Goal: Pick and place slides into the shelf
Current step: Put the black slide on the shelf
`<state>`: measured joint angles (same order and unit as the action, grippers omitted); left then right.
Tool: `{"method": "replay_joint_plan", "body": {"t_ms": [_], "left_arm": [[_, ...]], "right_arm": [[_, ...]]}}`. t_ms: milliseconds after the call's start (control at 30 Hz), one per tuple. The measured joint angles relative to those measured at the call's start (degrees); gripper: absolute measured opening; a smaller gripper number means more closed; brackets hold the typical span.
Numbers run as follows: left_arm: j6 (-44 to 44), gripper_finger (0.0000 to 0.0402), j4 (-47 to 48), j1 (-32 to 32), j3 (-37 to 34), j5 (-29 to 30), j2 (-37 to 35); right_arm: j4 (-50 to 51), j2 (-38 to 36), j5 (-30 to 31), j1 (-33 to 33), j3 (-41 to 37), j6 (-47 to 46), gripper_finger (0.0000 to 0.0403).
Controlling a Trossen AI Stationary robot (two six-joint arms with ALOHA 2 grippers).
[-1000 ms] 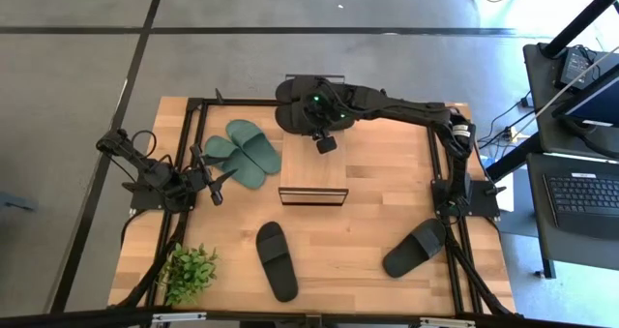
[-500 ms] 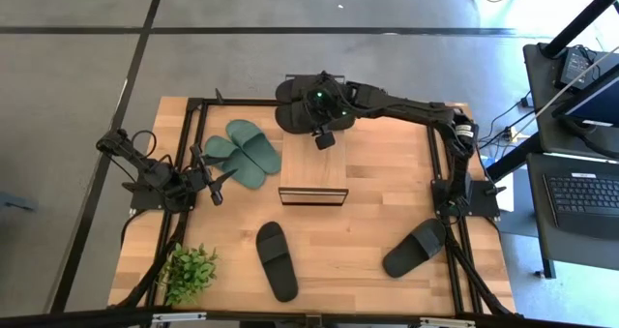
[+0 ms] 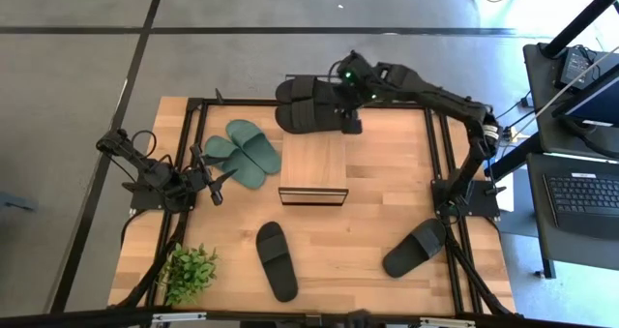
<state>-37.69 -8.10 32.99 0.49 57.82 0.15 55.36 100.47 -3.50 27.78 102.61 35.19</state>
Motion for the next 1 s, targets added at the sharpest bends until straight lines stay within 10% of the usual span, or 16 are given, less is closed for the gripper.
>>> {"method": "replay_joint_plan", "body": {"t_ms": [1000], "left_arm": [[0.0,0.0168,0.0,0.0,0.0,0.0,0.0]], "right_arm": [[7.3,0.3,-0.4,9.0,-9.1,-3.3,0.0159]]}}
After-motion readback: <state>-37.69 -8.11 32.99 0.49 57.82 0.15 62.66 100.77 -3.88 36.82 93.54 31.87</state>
